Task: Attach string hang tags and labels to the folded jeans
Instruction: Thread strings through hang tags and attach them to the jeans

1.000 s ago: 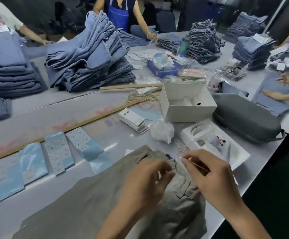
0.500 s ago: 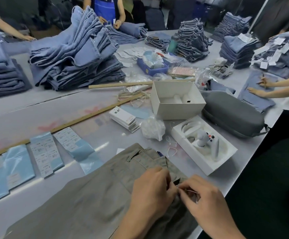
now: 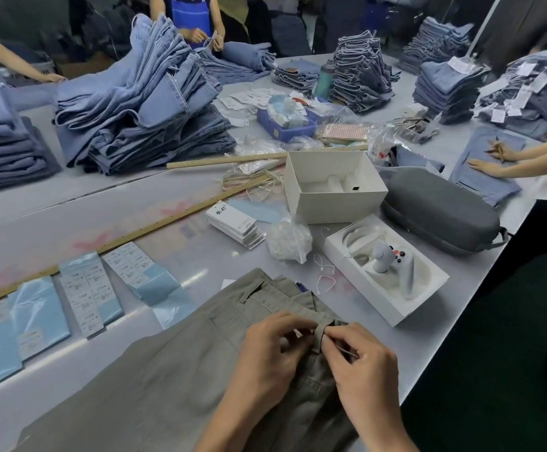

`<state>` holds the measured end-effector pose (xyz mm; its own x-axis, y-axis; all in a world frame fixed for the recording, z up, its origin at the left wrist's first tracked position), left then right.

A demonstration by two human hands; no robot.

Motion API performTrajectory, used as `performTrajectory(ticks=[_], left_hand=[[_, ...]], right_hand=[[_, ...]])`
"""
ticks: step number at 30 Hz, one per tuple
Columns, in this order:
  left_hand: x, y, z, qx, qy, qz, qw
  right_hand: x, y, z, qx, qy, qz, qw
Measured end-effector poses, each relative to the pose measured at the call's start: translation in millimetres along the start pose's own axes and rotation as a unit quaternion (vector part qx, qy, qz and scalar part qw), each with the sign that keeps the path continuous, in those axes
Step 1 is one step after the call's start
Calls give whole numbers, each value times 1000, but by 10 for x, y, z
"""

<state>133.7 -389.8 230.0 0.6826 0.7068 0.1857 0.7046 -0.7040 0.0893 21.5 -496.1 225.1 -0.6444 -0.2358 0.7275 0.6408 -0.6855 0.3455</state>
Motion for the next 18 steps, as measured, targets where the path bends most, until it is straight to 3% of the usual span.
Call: performTrajectory(ticks=[4,7,11,18], left_hand=[[-11,-16,-4,-25,-39,-41,998],[27,-28,-44,-2,-115,-82,990],[251,-10,-185,3,-348,-139,927],[460,107,-281,-3,-483,-146,863]], right_hand=[[85,26,23,15,-2,30,999],[281,89,46,78,-34,24,996],[566,197,-50,92,7,-56,994],[555,83,-155,79,23,-36,996]])
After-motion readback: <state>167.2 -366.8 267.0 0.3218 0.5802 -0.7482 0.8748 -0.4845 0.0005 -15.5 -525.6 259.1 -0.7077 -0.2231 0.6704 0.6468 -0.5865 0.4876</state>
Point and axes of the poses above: each hand's wrist, its own y-axis towards the middle knuckle, its own x-axis out of the back of the hand, z = x × y, the point moved 1 cm from there along y, towards the middle knuckle, and after that the axes turned 11 degrees about -y, right-handed, at the moved point
